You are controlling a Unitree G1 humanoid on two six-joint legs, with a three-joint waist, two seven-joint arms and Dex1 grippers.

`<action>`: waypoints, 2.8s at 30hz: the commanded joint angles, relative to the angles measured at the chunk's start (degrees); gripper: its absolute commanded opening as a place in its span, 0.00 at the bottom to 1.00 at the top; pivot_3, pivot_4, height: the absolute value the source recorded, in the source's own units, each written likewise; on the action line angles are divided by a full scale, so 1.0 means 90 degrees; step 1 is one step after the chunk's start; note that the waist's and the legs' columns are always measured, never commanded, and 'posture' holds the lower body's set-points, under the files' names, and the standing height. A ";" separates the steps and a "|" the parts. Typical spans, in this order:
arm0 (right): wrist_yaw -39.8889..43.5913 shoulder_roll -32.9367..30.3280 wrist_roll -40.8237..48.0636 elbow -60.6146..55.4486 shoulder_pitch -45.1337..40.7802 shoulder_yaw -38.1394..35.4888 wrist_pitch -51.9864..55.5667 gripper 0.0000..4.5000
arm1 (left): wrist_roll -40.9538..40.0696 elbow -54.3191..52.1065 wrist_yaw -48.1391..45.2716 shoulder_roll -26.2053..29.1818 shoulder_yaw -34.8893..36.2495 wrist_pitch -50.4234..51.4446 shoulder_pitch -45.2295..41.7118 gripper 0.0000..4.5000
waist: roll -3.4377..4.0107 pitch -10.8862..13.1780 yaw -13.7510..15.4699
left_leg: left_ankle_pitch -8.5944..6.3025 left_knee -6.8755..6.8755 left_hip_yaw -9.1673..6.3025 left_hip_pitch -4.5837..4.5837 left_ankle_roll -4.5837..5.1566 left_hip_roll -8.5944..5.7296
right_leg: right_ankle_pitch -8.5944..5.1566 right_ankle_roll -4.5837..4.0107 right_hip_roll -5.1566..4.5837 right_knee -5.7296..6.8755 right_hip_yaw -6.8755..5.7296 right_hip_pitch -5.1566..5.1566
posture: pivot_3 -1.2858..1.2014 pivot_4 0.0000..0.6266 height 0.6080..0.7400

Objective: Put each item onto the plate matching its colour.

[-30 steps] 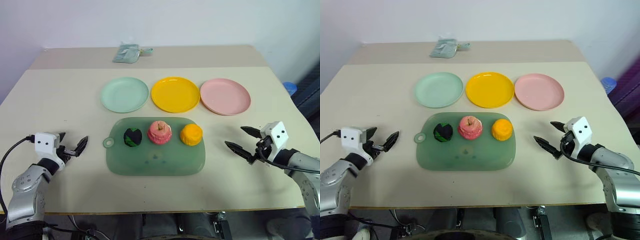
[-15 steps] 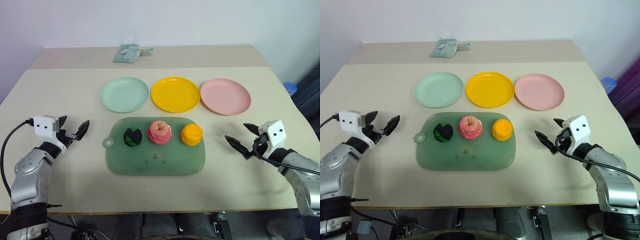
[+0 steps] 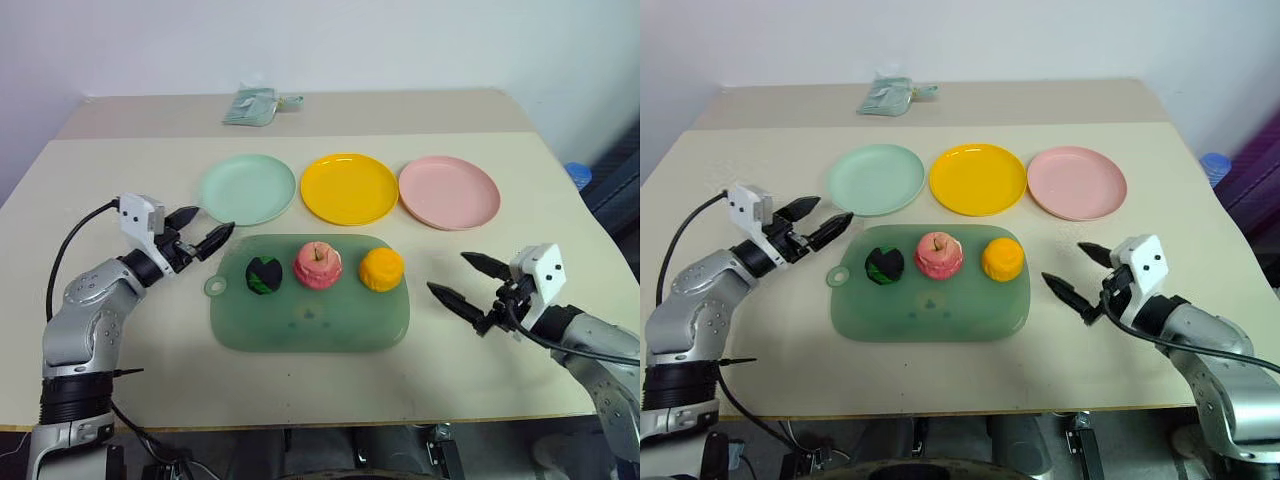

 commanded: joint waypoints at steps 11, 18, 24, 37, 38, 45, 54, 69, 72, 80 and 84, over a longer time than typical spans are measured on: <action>-0.0058 -0.0085 0.0406 -0.1052 -0.0093 0.0574 0.0465 1.00 | -0.0162 -0.0650 -0.1708 0.0814 -0.0936 0.0307 -0.0259 0.99 | 0.0001 0.0001 0.0004 | 0.0000 0.0000 -0.0001 0.0001 0.0000 -0.0002 | 0.0000 -0.0001 0.0005 -0.0001 0.0000 0.0000 | 0.52 0.24 1.00; -0.0304 0.0042 0.0289 -0.1163 -0.0173 0.0969 0.0479 1.00 | 0.0645 -0.0554 -0.2158 0.1252 -0.1654 -0.0258 -0.0152 0.99 | 0.0000 0.0002 0.0009 | 0.0000 0.0000 -0.0001 0.0000 0.0000 -0.0002 | -0.0001 -0.0001 0.0004 -0.0004 0.0000 0.0000 | 0.52 0.24 1.00; -0.0411 0.0047 0.0247 -0.1199 -0.0182 0.1069 0.0456 1.00 | 0.1405 0.0086 -0.2009 0.1187 -0.2009 -0.0759 -0.0197 0.99 | -0.0002 0.0003 0.0011 | 0.0000 0.0000 -0.0001 0.0000 0.0001 -0.0003 | -0.0001 -0.0001 0.0005 -0.0005 0.0000 0.0000 | 0.52 0.24 1.00; -0.0471 0.0048 0.0136 -0.1155 -0.0121 0.1166 0.0373 1.00 | 0.1503 0.0603 -0.2174 0.0798 -0.1885 -0.1157 -0.0102 0.15 | -0.0004 0.0005 0.0015 | 0.0000 0.0000 -0.0001 -0.0003 0.0001 -0.0002 | -0.0001 -0.0001 0.0004 -0.0005 -0.0001 -0.0002 | 0.52 0.24 1.00; -0.0468 0.0049 0.0127 -0.1147 -0.0125 0.1158 0.0369 1.00 | 0.1452 0.0610 -0.2177 0.0807 -0.1808 -0.1120 -0.0082 0.15 | -0.0004 0.0005 0.0013 | 0.0000 0.0000 -0.0001 -0.0003 0.0001 -0.0001 | -0.0001 -0.0001 0.0004 -0.0005 -0.0001 -0.0002 | 0.52 0.24 1.00; -0.0465 0.0057 0.0090 -0.1091 -0.0177 0.1163 0.0332 1.00 | 0.0959 0.0495 -0.2181 0.0967 -0.1187 -0.0672 -0.0064 0.15 | -0.0004 0.0005 0.0007 | -0.0001 0.0000 -0.0002 -0.0002 0.0001 0.0001 | -0.0001 -0.0001 0.0005 -0.0004 -0.0001 -0.0002 | 0.52 0.24 1.00; -0.0456 0.0101 0.0070 -0.1057 -0.0317 0.1227 0.0276 1.00 | 0.0480 0.0130 -0.2370 0.1203 -0.0946 -0.0146 -0.0157 0.88 | -0.0002 0.0006 0.0017 | -0.0001 0.0000 -0.0002 -0.0002 0.0001 0.0001 | -0.0001 -0.0001 0.0003 -0.0005 -0.0001 -0.0001 | 0.52 0.24 1.00; -0.0591 0.0264 0.0000 -0.1191 -0.0351 0.1374 0.0294 1.00 | 0.1550 0.1021 -0.1927 0.0368 -0.1993 -0.0993 -0.0941 0.99 | -0.0005 0.0007 -0.0009 | -0.0001 0.0001 -0.0001 -0.0003 0.0001 -0.0011 | -0.0001 -0.0001 0.0007 -0.0004 -0.0001 -0.0003 | 0.52 0.24 1.00; -0.0621 0.0280 -0.0015 -0.1226 -0.0310 0.1382 0.0288 1.00 | 0.1560 0.1115 -0.1963 0.0313 -0.1964 -0.1076 -0.0904 0.80 | -0.0004 0.0007 0.0000 | -0.0001 0.0000 -0.0001 -0.0004 0.0001 -0.0007 | -0.0001 -0.0001 0.0008 -0.0004 -0.0001 -0.0007 | 0.52 0.24 1.00; -0.0662 0.0287 -0.0038 -0.1239 -0.0262 0.1383 0.0259 1.00 | 0.1595 0.1267 -0.1761 0.0347 -0.1720 -0.1107 -0.1005 0.48 | -0.0005 0.0007 0.0015 | 0.0000 0.0001 -0.0003 -0.0004 0.0001 -0.0005 | 0.0000 -0.0001 0.0005 -0.0004 -0.0001 -0.0003 | 0.52 0.24 1.00; -0.0658 0.0300 -0.0049 -0.1217 -0.0284 0.1395 0.0251 1.00 | 0.1288 0.1393 -0.1046 0.0069 -0.1132 -0.0811 -0.1442 0.48 | -0.0007 0.0008 0.0017 | 0.0000 0.0001 -0.0004 -0.0004 0.0002 -0.0005 | 0.0000 -0.0001 0.0006 -0.0004 -0.0002 -0.0003 | 0.52 0.24 1.00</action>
